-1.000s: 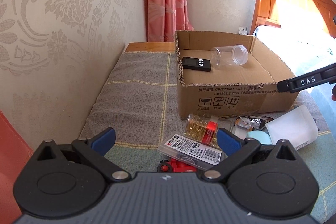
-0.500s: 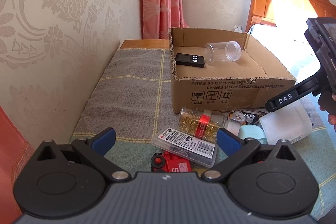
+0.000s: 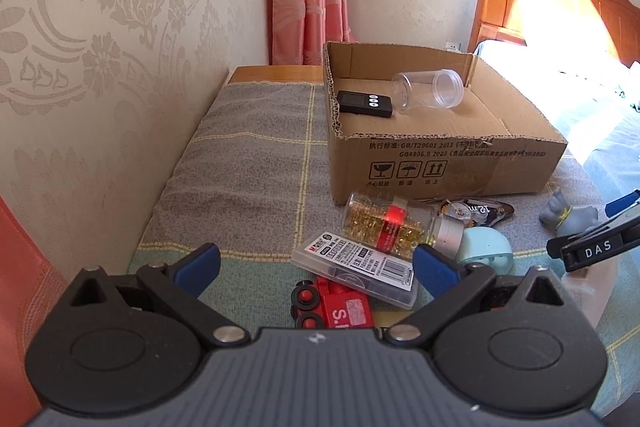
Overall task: Organize rigid objects
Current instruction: 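Move the right gripper to the white plastic jug while the left gripper approaches the red train car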
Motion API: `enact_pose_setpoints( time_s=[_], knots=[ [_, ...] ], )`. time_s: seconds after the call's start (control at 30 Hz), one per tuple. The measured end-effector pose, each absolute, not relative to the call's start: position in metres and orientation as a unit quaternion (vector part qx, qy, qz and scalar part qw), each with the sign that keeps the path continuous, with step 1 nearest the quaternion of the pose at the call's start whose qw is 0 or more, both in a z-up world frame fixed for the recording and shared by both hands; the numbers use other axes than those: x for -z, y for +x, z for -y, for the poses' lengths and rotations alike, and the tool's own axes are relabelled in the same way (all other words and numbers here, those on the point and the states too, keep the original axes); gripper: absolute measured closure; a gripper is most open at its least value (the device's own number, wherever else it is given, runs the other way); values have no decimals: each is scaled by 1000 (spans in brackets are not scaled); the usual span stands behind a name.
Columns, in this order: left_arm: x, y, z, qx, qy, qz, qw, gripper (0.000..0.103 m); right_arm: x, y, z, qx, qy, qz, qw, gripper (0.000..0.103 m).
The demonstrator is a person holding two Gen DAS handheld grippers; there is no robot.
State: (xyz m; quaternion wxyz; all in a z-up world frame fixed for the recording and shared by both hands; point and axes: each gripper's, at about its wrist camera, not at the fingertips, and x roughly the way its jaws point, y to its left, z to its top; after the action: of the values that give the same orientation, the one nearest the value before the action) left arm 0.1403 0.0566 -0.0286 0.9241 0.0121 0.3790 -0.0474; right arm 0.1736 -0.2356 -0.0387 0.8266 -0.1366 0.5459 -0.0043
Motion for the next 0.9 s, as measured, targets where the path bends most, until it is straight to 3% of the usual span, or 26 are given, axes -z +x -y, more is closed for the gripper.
enact_pose_setpoints(
  time_s=[0.4,0.9],
  knots=[
    [29,136,-55,52,17,-379,924,1,14,128,274,-97,-14,-488,867,0],
    [42,121,-49,72,32,-385,920,1,26,67,272,-196,-2,-479,856,0]
  ],
)
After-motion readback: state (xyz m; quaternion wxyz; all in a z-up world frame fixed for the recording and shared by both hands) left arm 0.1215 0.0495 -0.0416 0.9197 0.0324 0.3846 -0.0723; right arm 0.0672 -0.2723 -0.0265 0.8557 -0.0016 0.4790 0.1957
